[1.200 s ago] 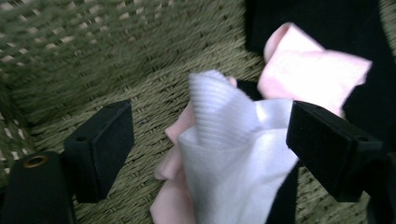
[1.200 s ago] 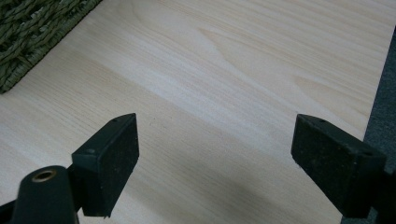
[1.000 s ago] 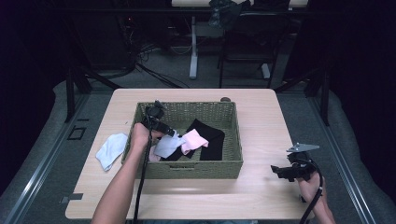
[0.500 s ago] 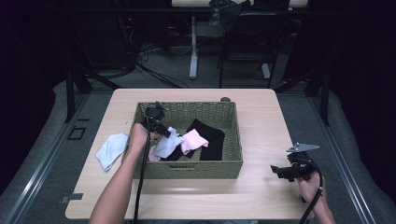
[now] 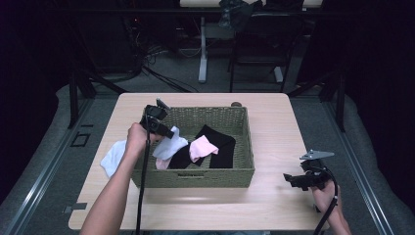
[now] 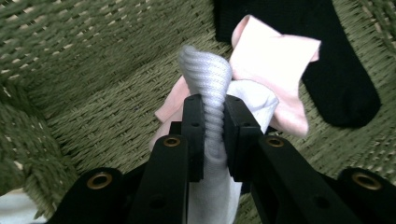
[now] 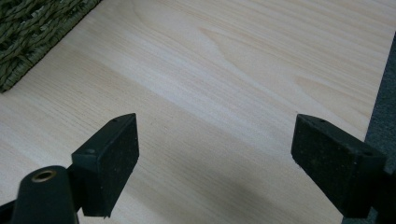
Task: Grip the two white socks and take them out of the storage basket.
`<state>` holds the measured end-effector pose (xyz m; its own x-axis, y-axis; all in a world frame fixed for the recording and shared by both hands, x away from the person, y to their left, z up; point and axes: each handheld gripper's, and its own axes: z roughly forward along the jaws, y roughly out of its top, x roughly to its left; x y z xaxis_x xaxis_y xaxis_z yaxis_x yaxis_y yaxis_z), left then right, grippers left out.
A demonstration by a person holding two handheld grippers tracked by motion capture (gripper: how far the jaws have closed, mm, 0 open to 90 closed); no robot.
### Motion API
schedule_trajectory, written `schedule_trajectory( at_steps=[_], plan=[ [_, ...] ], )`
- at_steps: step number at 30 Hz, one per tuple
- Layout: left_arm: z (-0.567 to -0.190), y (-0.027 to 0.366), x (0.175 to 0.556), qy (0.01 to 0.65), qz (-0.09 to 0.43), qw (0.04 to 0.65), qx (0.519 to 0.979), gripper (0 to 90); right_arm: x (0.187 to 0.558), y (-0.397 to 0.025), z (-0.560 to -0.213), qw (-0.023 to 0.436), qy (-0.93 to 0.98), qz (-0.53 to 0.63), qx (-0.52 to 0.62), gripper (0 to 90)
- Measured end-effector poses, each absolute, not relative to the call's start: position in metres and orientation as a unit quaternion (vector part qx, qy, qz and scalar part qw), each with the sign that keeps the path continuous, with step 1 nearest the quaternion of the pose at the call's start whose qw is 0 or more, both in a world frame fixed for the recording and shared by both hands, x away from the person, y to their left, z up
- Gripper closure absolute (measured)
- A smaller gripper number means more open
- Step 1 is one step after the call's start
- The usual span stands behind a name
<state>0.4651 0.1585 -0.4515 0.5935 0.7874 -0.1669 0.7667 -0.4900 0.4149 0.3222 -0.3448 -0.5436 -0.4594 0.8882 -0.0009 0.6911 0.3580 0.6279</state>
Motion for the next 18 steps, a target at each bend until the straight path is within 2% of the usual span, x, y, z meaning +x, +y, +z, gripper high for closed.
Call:
schedule_trajectory(
  at_steps=[18],
  plan=[
    [-0.401, 0.161, 0.462, 0.438, 0.041, 0.248, 0.863, 80.4, 0.322, -0.344, -0.545, 0.173, 0.806, 0.283, 0.490, 14.7]
  ],
)
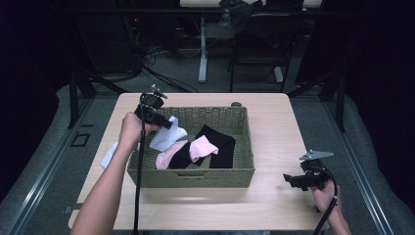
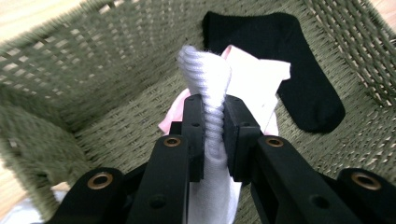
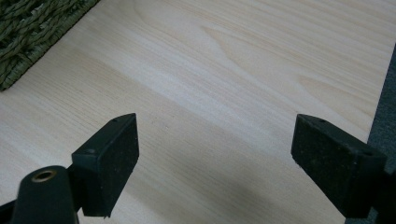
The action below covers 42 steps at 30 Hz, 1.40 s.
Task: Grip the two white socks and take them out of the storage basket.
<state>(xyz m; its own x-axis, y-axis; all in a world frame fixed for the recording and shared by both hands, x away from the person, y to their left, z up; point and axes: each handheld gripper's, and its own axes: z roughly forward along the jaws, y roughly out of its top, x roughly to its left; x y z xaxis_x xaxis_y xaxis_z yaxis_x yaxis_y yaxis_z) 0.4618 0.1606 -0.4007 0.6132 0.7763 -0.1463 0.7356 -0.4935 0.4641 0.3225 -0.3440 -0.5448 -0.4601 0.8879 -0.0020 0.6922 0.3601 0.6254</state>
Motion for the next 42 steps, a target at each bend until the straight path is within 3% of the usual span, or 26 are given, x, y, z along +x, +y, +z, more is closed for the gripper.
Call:
schedule_trajectory(
  at_steps=[12, 20, 32, 42],
  plan=[
    [-0.364, 0.180, 0.455, 0.444, 0.069, 0.250, 0.858, 80.6, 0.323, -0.344, -0.545, 0.173, 0.806, 0.283, 0.490, 14.7],
    [-0.351, 0.215, 0.447, 0.470, 0.085, 0.257, 0.840, 80.5, 0.323, -0.343, -0.545, 0.172, 0.806, 0.282, 0.490, 14.7],
    [-0.357, 0.275, 0.435, 0.524, 0.098, 0.255, 0.806, 80.5, 0.323, -0.342, -0.546, 0.171, 0.809, 0.279, 0.489, 14.7],
    [-0.385, 0.313, 0.430, 0.567, 0.093, 0.244, 0.781, 80.6, 0.324, -0.342, -0.547, 0.169, 0.810, 0.277, 0.489, 14.7]
  ],
)
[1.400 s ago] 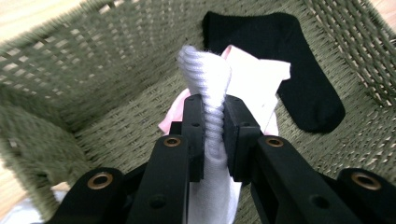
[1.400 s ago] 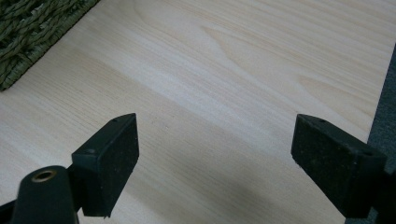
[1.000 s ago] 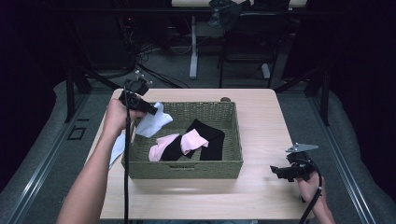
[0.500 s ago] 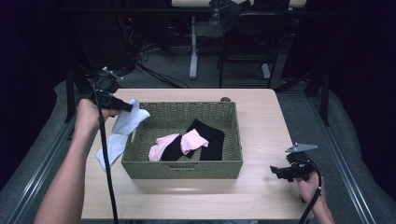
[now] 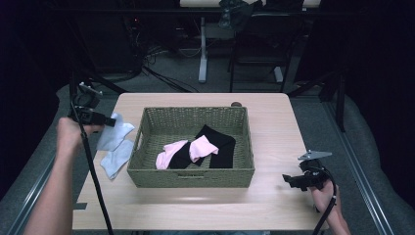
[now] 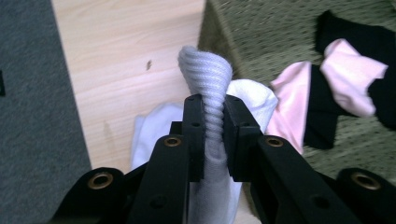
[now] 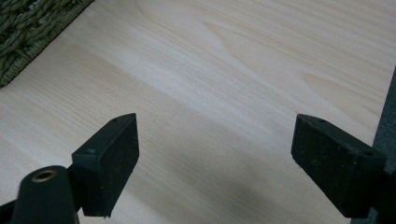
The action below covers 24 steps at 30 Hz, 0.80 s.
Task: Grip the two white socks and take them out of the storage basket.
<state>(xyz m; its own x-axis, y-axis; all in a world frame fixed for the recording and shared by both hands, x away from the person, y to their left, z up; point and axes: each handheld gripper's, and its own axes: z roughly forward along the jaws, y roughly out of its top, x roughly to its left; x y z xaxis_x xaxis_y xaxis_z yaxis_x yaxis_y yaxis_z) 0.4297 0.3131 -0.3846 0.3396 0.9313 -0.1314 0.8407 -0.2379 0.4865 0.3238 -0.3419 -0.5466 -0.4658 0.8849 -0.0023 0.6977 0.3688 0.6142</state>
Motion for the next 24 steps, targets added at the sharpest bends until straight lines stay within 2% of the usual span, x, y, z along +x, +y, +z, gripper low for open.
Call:
schedule_trajectory(
  at_steps=[9, 21, 23, 24],
  plan=[
    [-0.420, 0.334, 0.428, 0.595, 0.088, 0.237, 0.763, 80.5, 0.324, -0.342, -0.546, 0.169, 0.809, 0.278, 0.489, 14.7],
    [-0.470, 0.338, 0.431, 0.614, 0.080, 0.216, 0.755, 79.7, 0.324, -0.342, -0.547, 0.168, 0.810, 0.277, 0.488, 14.8],
    [-0.479, 0.338, 0.431, 0.618, 0.076, 0.215, 0.753, 77.9, 0.324, -0.342, -0.547, 0.168, 0.811, 0.275, 0.489, 14.7],
    [-0.487, 0.339, 0.432, 0.622, 0.068, 0.214, 0.750, 74.0, 0.323, -0.341, -0.547, 0.168, 0.811, 0.276, 0.488, 14.7]
  ],
)
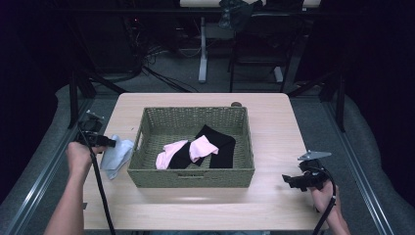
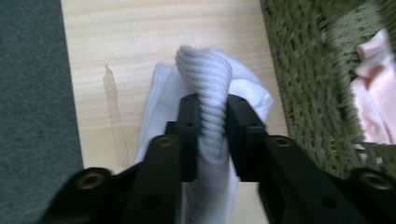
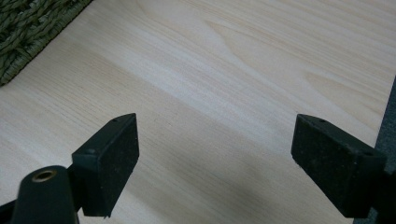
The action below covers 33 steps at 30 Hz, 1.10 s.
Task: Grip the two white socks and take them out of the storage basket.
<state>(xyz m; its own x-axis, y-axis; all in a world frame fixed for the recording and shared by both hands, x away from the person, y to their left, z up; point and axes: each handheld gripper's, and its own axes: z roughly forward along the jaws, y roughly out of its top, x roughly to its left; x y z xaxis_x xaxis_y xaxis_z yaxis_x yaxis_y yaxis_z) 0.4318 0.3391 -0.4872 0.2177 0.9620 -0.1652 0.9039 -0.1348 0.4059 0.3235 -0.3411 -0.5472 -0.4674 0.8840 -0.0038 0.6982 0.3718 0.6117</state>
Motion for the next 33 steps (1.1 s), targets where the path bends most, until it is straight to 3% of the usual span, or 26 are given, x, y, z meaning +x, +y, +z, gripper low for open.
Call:
schedule_trajectory(
  at_steps=[3, 7, 8, 12, 21, 23, 33],
  plan=[
    [-0.492, 0.341, 0.431, 0.625, 0.063, 0.216, 0.748, 61.1, 0.324, -0.341, -0.547, 0.169, 0.810, 0.277, 0.488, 14.7],
    [-0.491, 0.343, 0.425, 0.632, 0.075, 0.213, 0.741, 35.7, 0.324, -0.342, -0.548, 0.167, 0.811, 0.275, 0.489, 14.8],
    [-0.489, 0.345, 0.422, 0.633, 0.078, 0.216, 0.740, 35.7, 0.324, -0.342, -0.548, 0.167, 0.811, 0.274, 0.489, 14.8],
    [-0.481, 0.348, 0.410, 0.627, 0.095, 0.224, 0.740, 21.1, 0.323, -0.342, -0.547, 0.169, 0.809, 0.279, 0.490, 14.7],
    [-0.482, 0.357, 0.368, 0.621, 0.137, 0.247, 0.731, 14.0, 0.323, -0.342, -0.547, 0.170, 0.809, 0.277, 0.489, 14.8],
    [-0.487, 0.359, 0.359, 0.621, 0.134, 0.255, 0.729, 7.7, 0.323, -0.341, -0.547, 0.168, 0.811, 0.278, 0.487, 14.7],
    [-0.522, 0.352, 0.315, 0.619, 0.126, 0.257, 0.731, 3.3, 0.325, -0.338, -0.547, 0.168, 0.814, 0.275, 0.484, 14.7]
  ],
)
